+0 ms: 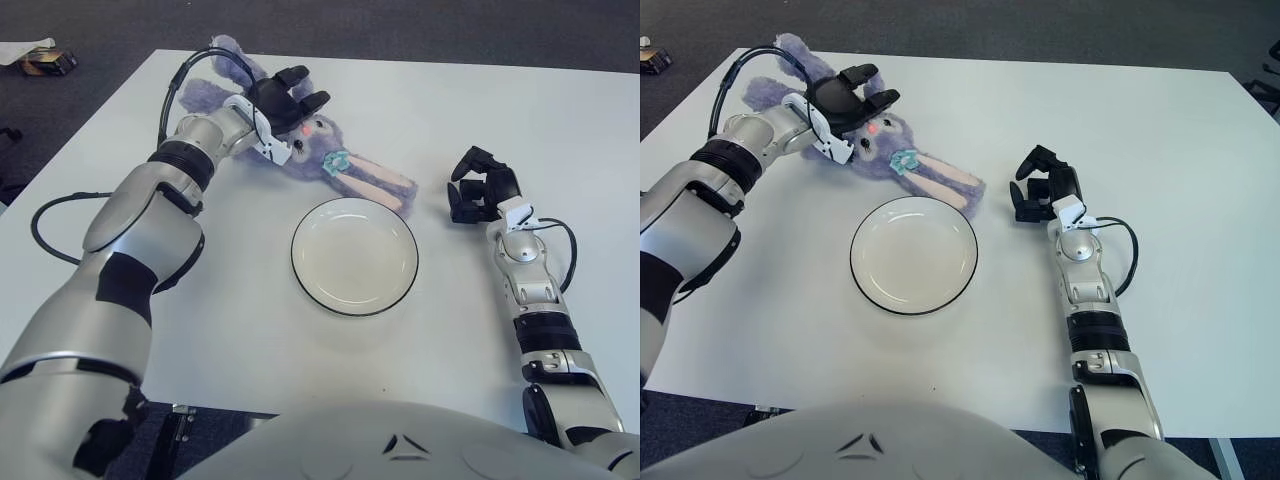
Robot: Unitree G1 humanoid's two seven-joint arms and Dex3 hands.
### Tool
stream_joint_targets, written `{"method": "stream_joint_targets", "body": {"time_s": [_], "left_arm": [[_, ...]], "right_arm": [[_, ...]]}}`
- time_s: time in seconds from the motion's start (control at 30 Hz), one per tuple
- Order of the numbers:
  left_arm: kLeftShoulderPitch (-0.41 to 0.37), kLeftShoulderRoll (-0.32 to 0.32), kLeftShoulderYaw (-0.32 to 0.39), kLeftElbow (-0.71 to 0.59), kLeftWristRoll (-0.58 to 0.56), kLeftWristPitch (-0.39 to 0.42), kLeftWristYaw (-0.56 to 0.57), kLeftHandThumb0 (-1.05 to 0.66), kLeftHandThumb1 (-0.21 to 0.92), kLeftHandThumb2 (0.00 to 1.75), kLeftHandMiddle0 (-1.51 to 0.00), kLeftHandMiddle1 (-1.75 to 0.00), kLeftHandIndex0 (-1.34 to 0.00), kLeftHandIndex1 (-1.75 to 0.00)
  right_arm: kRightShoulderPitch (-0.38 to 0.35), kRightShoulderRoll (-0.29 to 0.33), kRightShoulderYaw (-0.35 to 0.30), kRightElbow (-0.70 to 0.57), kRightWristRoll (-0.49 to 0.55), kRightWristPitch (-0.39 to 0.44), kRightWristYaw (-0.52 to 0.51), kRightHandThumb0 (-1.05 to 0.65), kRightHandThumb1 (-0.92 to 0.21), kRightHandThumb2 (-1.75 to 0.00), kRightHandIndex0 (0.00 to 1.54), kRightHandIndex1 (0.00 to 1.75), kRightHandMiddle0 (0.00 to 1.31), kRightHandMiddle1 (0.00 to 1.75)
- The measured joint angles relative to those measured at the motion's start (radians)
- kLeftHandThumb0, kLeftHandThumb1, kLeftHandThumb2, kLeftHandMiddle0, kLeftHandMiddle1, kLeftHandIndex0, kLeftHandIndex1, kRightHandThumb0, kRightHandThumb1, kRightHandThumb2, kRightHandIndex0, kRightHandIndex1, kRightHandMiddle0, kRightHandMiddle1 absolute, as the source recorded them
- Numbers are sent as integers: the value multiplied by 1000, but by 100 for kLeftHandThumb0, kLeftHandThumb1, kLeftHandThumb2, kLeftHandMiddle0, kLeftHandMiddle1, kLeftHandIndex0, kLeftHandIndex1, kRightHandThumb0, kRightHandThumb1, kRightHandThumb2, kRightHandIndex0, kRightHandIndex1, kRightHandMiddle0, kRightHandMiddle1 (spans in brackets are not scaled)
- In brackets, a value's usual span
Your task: Put the doll into the plate.
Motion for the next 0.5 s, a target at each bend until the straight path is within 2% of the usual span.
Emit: {"method": "stream_joint_targets", "body": {"time_s": [0.23, 0.5], "left_arm": [[-3, -25, -23, 40, -1, 35, -10, -93, 66, 31, 0, 0, 0, 0], [-4, -42, -39, 64, -6, 59, -23, -90, 56, 43, 0, 0, 0, 0]], "right_arm": [[17, 1, 4, -30, 0, 16, -1, -50, -27, -138, 131, 175, 66, 175], [21, 1, 7, -42, 4, 29, 14, -50, -27, -138, 129, 175, 66, 175]]}}
